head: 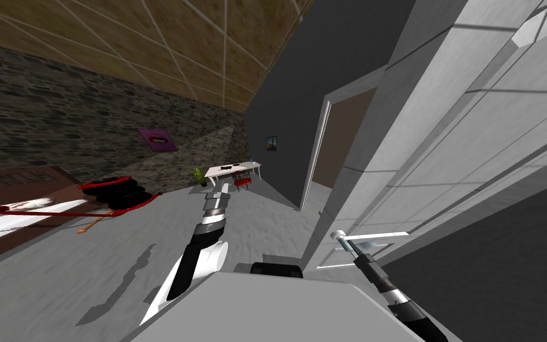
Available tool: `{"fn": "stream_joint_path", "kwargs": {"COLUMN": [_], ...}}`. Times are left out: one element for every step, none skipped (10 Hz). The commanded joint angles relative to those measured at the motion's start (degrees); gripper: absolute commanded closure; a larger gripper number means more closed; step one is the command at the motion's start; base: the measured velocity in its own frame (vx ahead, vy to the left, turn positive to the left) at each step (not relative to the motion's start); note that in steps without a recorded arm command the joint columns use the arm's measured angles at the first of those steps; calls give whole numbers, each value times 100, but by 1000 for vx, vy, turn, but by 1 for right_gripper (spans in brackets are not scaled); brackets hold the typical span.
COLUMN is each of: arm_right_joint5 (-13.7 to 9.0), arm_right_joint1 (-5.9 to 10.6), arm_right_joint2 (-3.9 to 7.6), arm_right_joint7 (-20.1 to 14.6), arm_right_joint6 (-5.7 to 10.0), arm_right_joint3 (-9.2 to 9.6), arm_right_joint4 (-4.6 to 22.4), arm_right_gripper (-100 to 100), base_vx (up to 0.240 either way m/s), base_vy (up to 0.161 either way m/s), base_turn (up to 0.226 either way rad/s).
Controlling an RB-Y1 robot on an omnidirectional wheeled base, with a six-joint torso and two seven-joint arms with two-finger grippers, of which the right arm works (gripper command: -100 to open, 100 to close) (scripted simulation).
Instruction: Pull the door open
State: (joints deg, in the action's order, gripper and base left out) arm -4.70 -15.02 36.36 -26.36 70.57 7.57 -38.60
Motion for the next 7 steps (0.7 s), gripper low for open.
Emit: {"fn": "stream_joint_path", "kwargs": {"arm_right_joint5": [2,6,11,23,29,30,31], "arm_right_joint1": [68,85,102,100,121,127,139], "arm_right_joint2": [30,36,42,10,15,18,26], "arm_right_joint7": [-9,-15,-22,-27,-40,-42,-48], "arm_right_joint6": [56,66,77,70,117,131,161], "arm_right_joint3": [-12,-8,-5,22,39,41,47], "arm_right_joint4": [104,124,145,139,204,220,255], "arm_right_gripper": [100,100,100,100,100,100,100], "base_vx": [-187,-181,-185,-78,-128,-168,-175], "base_vy": [-56,-67,-56,-22,-62,-71,-59], "base_turn": [116,100,93,27,151,163,123]}}
